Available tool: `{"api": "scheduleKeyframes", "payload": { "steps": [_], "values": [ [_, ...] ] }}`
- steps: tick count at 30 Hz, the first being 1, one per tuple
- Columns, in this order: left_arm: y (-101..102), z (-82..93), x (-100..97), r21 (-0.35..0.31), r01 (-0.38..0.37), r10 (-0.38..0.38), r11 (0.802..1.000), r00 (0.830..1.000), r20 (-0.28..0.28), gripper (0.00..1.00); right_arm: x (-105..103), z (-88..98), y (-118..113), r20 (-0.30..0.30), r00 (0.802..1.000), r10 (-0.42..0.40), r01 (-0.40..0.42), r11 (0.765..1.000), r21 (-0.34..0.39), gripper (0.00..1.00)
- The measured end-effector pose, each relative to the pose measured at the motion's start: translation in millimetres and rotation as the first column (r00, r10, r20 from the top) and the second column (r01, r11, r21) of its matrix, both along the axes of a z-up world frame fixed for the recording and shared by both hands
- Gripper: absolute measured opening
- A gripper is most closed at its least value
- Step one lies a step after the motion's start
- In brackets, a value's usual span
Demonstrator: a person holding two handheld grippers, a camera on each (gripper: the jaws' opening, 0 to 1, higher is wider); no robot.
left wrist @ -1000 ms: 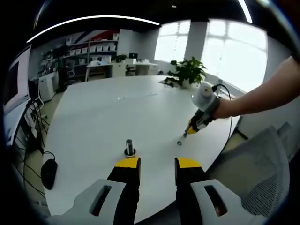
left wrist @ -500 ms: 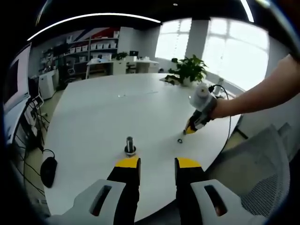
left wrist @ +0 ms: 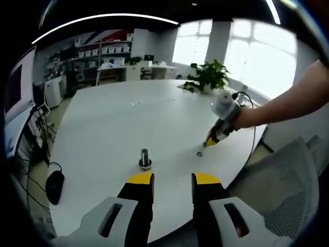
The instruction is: Place the washer onto the threaded stud by aligning its center hole with the stud, sliding it down to the base, and recovering from edge contact or off-axis alignment until the washer reaches the visible bottom stop.
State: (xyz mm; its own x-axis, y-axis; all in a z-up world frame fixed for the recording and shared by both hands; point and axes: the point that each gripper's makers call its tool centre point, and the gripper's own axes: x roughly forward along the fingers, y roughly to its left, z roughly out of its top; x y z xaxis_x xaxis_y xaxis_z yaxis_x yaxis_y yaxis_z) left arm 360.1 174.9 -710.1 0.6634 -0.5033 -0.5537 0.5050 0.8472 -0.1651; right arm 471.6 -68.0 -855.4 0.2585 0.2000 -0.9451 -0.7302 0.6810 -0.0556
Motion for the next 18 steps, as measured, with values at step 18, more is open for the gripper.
{"api": "scheduleKeyframes", "payload": {
  "steps": [18],
  "values": [
    [-1, 3.1, 0.6, 0.001, 0.004, -0.004, 1.000, 1.000, 0.015, 0.27, -26, 7.6, -5, 0.009, 0.999, -0.037, 0.037, 0.999, 0.032, 0.17]
  ]
}}
